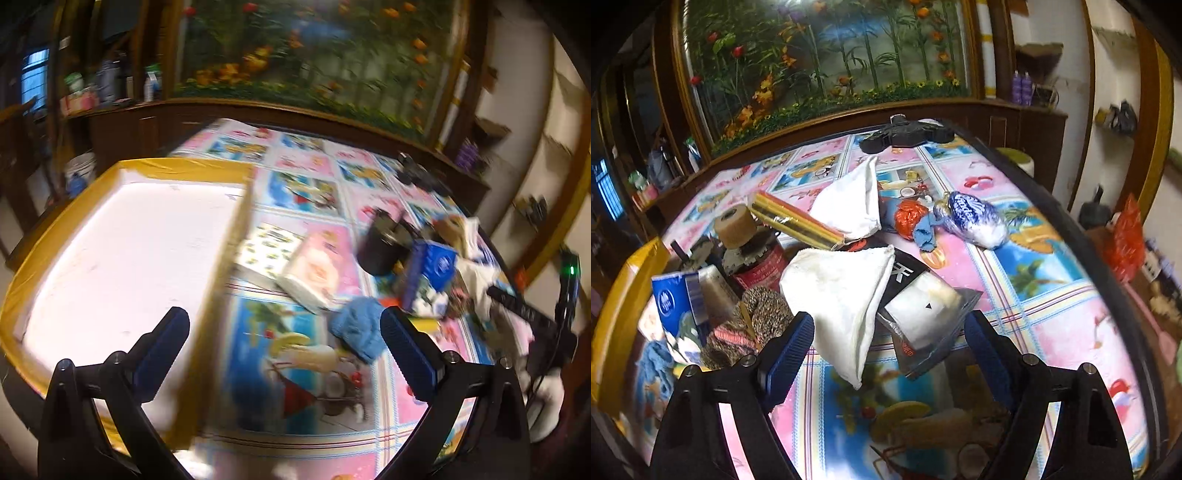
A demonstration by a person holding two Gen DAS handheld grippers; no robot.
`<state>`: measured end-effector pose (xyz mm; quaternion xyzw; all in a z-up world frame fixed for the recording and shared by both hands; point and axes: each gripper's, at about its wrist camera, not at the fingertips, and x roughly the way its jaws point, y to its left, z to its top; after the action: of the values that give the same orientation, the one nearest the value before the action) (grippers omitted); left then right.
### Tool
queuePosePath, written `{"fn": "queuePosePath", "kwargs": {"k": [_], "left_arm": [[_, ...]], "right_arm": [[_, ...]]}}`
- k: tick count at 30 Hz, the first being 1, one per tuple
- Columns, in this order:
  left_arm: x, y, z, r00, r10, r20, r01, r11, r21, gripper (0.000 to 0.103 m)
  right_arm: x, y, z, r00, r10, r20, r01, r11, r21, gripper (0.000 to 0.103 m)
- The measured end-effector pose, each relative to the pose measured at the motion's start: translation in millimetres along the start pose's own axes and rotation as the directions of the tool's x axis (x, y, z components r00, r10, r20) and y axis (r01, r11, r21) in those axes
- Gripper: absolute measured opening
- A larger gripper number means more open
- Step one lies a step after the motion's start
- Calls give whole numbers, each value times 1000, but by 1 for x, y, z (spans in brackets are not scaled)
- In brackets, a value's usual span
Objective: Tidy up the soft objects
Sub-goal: 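Grasp the blue knit towel with the left tool while the right tool grasps the Vinda pack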
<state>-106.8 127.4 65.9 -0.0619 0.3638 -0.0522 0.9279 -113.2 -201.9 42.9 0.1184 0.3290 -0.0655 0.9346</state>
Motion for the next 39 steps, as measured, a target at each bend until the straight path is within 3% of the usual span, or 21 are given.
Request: {"fn": "queuePosePath", "kwargs": {"k": [5, 10, 13, 14, 15, 22, 26, 30, 35, 39], "left_arm": [[31, -38, 2, 999, 4, -34, 1, 990, 144, 103], [64, -44, 7, 987, -58, -147, 79, 987, 139, 99], [72, -49, 6, 975, -120, -189, 148, 979, 140, 70], [74, -50, 5, 970, -133, -205, 163, 977, 137, 45], [76, -49, 5, 964, -143, -224, 174, 976, 128, 40], [67, -37, 2, 963, -167, -212, 185, 980, 71, 40], [76, -39, 3, 964, -161, -212, 176, 983, 53, 46], [74, -37, 1, 959, -186, -214, 199, 979, 40, 42], [53, -17, -2, 952, -250, -180, 246, 968, -42, 41], [32, -6, -6, 946, -291, -145, 281, 956, -87, 41]], "right_arm": [[-6, -24, 2, 998, 65, 7, -66, 995, 72, 84], [-6, -35, -3, 997, 73, 23, -75, 992, 104, 85], [-4, -33, -6, 997, 69, 19, -71, 993, 95, 85], [-4, -32, -6, 997, 70, 18, -71, 993, 92, 85], [-3, -30, -6, 997, 72, 16, -73, 993, 91, 85], [-6, -27, -5, 997, 75, 23, -77, 991, 110, 85], [-6, -27, -5, 997, 76, 25, -78, 991, 112, 85], [-6, -23, -4, 997, 71, 1, -71, 993, 90, 85], [-35, 7, 4, 992, 128, 24, -128, 992, 7, 86], [-34, 51, 9, 983, 180, -22, -182, 979, -90, 88]]}}
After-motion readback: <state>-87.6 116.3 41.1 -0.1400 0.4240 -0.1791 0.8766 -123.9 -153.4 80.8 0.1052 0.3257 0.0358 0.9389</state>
